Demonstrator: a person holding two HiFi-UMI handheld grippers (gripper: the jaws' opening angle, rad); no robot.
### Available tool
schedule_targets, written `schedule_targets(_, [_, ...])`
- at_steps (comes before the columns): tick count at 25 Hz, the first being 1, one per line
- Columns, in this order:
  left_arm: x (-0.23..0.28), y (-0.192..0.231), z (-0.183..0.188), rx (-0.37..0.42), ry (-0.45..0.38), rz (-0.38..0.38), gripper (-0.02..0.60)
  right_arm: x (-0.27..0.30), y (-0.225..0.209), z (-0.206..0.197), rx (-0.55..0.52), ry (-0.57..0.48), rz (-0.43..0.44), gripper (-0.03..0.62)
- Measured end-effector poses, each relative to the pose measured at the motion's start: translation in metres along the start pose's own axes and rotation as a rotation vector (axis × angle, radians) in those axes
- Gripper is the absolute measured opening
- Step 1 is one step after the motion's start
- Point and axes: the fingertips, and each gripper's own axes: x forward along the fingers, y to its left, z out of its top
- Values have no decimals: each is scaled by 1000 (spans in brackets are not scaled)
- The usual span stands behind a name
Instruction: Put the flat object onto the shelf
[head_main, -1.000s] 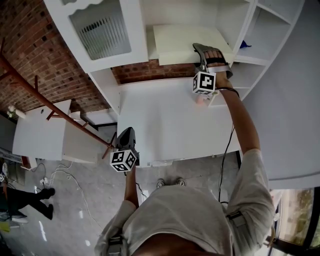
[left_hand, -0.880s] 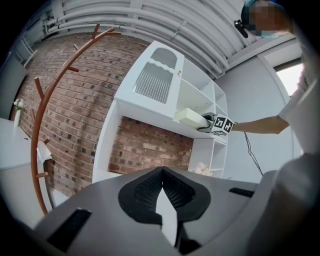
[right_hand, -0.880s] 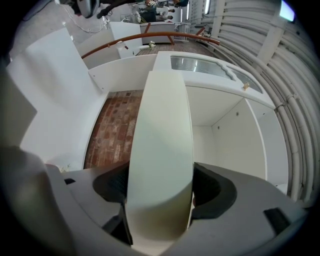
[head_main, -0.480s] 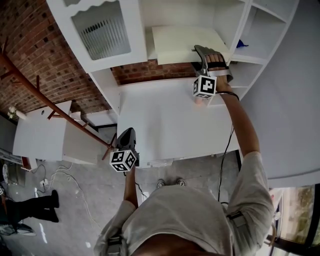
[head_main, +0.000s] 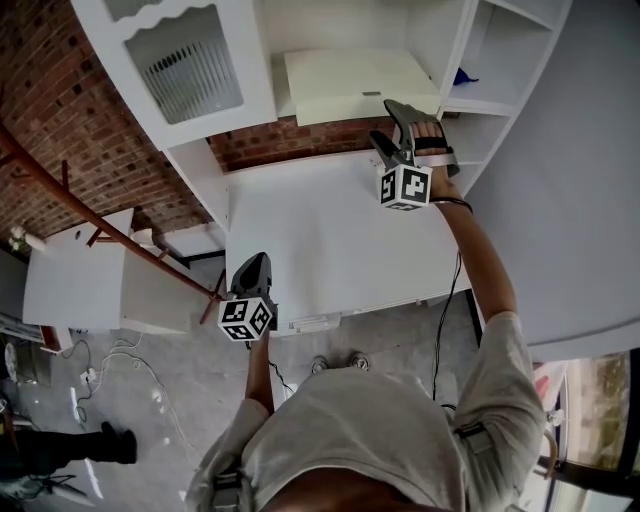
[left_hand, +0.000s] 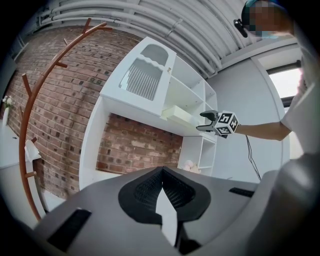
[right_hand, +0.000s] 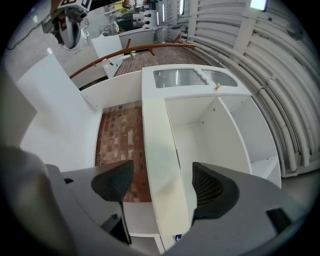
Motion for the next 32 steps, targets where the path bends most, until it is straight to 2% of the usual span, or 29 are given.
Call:
schedule_targets(10, [-2, 0, 0, 0, -1, 6, 12, -7, 2, 12, 273, -77, -19, 356])
schedule_targets(14, [-5, 2, 0, 0, -1, 13, 12, -8, -3, 18, 478, -103, -10, 346])
schedule_targets(16, [-6, 4, 0, -2, -3, 17, 12, -11, -12, 20, 617, -112, -11, 305])
schedule_targets(18, [-6, 4, 0, -3, -4, 18, 12, -13, -21, 21, 731, -119, -24, 228])
schedule_targets(20, [-5, 4, 0, -3, -4, 17, 12, -13, -25, 19, 804, -120, -34, 171])
schedule_targets(25, [-4, 3, -1, -2, -3, 16, 12, -10, -22, 8, 974, -68, -34, 75])
schedule_targets(29, [-4, 5, 0, -4, -4, 21, 12, -4, -18, -3, 1125, -52, -18, 51])
schedule_targets(32, [-3, 5, 0, -6, -6, 22, 12, 0, -16, -4, 1133, -48, -17, 48])
